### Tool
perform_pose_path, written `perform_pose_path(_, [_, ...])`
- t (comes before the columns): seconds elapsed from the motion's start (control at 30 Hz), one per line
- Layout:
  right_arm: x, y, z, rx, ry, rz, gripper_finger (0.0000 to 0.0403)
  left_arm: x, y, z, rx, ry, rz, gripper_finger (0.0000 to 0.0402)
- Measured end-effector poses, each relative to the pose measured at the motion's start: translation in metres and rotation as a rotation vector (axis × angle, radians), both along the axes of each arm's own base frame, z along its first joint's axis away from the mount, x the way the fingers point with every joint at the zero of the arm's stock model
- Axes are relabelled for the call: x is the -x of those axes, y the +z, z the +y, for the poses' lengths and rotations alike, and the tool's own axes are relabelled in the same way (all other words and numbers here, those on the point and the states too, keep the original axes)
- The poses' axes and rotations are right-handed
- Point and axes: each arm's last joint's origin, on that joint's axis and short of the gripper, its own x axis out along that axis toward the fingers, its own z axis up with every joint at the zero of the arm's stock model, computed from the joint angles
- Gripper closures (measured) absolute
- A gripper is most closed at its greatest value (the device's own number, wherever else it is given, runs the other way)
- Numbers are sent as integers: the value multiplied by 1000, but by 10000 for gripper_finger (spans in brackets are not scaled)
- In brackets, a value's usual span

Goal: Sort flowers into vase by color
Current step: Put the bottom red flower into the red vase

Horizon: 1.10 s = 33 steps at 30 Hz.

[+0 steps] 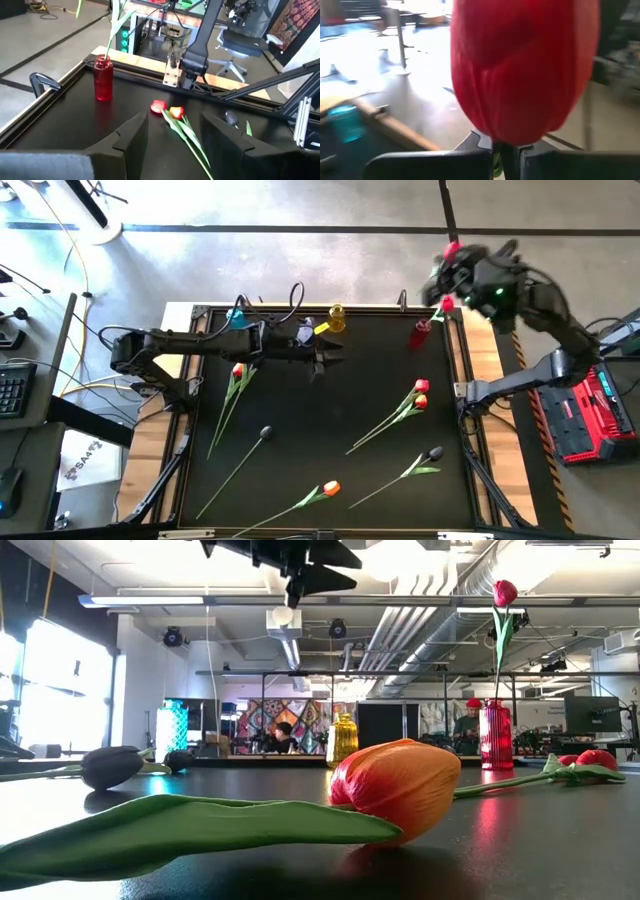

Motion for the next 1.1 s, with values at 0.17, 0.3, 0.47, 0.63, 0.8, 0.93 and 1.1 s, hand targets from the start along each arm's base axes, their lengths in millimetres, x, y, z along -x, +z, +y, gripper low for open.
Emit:
perform_pose_path(0.17, [23,-2,-18,-47,-199,22,402,0,0,1,10,26,-6,236])
perform_pose_path(0.3, [27,-27,-34,-125,-314,36,402,0,0,1,5,43,-5,236])
perform_pose_path(0.47, [26,-60,-48,-162,-315,-27,403,-2,-2,1,21,48,-2,236])
perform_pose_path(0.63, [32,-84,-51,-193,-281,-109,403,-3,-4,0,31,48,3,236])
perform_pose_path(0.8, [38,-95,-47,-232,-278,-130,403,-3,-5,-1,31,45,11,236])
perform_pose_path(0.93, [43,-84,-44,-207,-269,-164,403,-3,-4,-1,31,46,7,236])
perform_pose_path(1.1, [49,-72,-40,-186,-259,-170,403,-3,-4,3,30,56,5,236])
